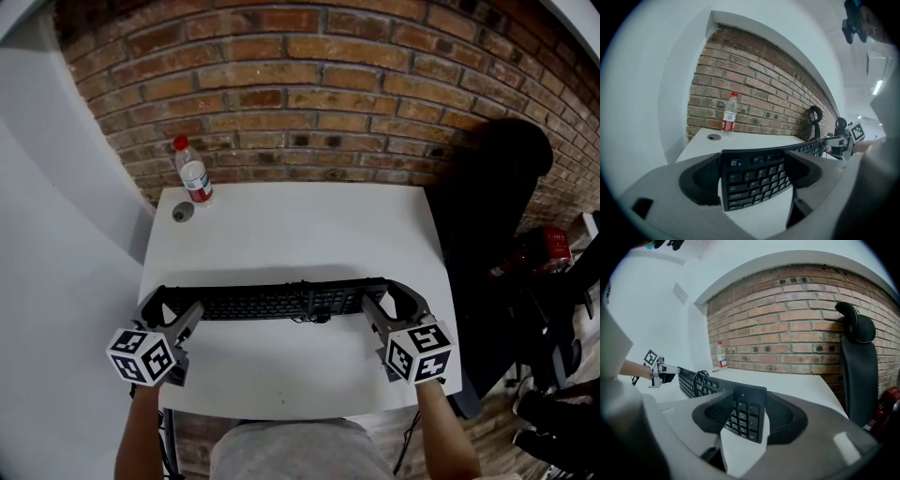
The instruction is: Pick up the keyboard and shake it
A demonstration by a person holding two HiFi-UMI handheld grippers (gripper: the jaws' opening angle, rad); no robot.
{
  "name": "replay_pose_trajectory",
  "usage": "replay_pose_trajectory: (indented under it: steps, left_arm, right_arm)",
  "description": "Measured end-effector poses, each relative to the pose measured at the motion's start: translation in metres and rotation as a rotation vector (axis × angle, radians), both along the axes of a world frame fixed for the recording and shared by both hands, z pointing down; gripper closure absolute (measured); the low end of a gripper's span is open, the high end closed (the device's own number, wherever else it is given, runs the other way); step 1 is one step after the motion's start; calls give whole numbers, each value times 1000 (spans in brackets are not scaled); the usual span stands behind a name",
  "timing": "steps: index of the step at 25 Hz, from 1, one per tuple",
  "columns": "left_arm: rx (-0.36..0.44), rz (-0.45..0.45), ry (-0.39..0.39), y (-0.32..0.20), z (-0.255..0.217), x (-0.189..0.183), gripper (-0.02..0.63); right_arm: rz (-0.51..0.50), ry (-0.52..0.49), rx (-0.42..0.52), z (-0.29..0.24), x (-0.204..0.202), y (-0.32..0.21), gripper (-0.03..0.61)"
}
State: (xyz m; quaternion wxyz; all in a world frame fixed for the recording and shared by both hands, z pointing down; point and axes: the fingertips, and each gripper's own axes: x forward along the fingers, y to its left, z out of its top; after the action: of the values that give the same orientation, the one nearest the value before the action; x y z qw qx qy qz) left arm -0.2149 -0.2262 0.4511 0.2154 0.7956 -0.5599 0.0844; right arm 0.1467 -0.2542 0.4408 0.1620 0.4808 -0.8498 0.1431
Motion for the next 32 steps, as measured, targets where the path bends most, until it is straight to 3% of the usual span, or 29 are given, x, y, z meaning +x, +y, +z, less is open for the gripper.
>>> replay_pose_trajectory:
  steps: [18, 32]
  left_arm:
    - [7, -33, -5, 37, 2, 10, 206]
    - [12, 37, -26, 60, 1, 11, 204]
  right_arm:
    - [-29, 12, 31, 2, 8, 22, 359]
    - [40, 61, 53, 0, 9, 52, 354]
